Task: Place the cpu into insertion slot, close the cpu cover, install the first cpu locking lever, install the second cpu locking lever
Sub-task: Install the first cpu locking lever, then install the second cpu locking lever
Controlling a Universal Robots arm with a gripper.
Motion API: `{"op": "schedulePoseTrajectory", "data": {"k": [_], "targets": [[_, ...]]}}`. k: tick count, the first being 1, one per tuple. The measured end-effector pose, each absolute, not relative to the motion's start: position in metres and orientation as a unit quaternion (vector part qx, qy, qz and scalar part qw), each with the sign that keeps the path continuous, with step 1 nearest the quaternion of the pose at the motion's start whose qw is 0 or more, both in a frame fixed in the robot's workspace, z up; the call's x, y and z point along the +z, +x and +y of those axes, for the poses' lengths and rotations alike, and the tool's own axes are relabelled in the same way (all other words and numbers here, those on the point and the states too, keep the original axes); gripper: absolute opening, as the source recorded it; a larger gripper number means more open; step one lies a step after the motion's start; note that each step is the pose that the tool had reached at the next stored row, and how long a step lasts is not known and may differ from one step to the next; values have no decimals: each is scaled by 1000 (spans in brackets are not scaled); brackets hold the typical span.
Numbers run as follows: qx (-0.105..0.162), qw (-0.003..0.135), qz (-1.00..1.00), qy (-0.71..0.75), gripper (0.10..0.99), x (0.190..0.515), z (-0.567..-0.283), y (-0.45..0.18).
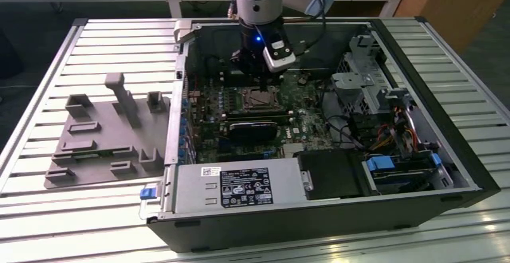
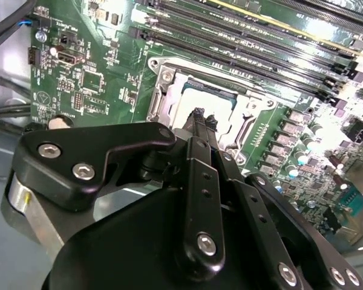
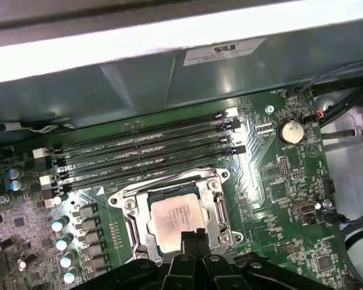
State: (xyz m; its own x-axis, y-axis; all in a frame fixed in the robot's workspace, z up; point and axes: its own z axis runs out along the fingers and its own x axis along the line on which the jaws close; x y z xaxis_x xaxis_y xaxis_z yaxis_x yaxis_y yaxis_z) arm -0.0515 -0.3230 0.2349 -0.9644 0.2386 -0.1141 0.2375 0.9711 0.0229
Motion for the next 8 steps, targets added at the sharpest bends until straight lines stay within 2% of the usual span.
{"op": "schedulePoseTrajectory", "data": {"k": [8], "targets": [[5, 58, 991, 119, 106, 237, -323, -51]]}}
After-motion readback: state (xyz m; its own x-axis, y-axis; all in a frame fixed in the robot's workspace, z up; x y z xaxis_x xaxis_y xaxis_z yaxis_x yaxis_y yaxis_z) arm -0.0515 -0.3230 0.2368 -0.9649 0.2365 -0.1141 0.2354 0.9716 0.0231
